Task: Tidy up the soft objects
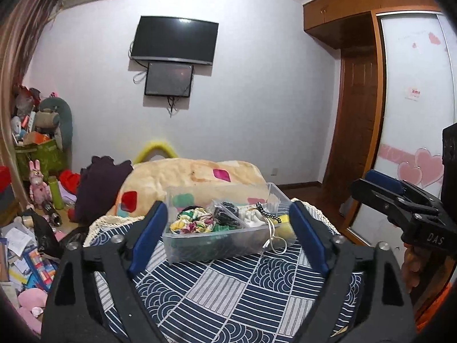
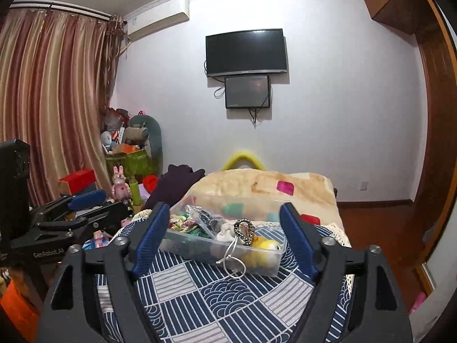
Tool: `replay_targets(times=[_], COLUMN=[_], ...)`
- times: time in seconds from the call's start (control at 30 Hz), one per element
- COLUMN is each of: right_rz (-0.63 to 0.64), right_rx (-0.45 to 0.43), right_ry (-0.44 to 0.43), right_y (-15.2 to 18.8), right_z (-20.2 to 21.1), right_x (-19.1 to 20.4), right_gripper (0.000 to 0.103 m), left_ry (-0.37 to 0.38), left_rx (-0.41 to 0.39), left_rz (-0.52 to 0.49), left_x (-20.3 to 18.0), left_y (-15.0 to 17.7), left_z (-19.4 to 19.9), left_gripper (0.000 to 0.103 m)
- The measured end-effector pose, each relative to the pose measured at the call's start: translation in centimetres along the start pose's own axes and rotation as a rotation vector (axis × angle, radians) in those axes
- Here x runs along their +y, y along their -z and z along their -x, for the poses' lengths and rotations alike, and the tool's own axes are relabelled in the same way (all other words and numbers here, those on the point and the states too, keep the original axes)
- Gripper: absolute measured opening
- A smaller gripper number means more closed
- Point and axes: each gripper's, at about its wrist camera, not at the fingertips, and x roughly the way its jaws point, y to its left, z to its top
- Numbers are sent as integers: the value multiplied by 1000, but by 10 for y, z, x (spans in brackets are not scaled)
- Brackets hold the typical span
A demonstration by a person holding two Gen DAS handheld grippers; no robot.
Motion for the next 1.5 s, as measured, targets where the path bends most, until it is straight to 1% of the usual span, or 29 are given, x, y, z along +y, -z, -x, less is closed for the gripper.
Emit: replay_targets(times=[0.03, 0.23, 0.4, 0.7, 1.5], right_rz=[-2, -11, -17, -24, -30], right_rx=[-7, -12, -10, -11, -15], right_ry=[2, -7, -16, -6, -10], right_y=[2, 9, 14, 20, 20], right_z=[2, 2, 3, 5, 9], right_x=[1, 1, 0, -4, -5], right_gripper=[81, 82, 83, 83, 83], left_ry=[-3, -21, -25, -33, -41], left_rx=[-9, -25, -21, -21, -34], left_rz=[-1, -13, -12, -5, -9], left_x=[0, -6, -8, -7, -10], left_y=[1, 8, 13, 18, 17], left_z=[2, 7, 5, 6, 11], left_gripper=[95, 103, 103, 103, 103])
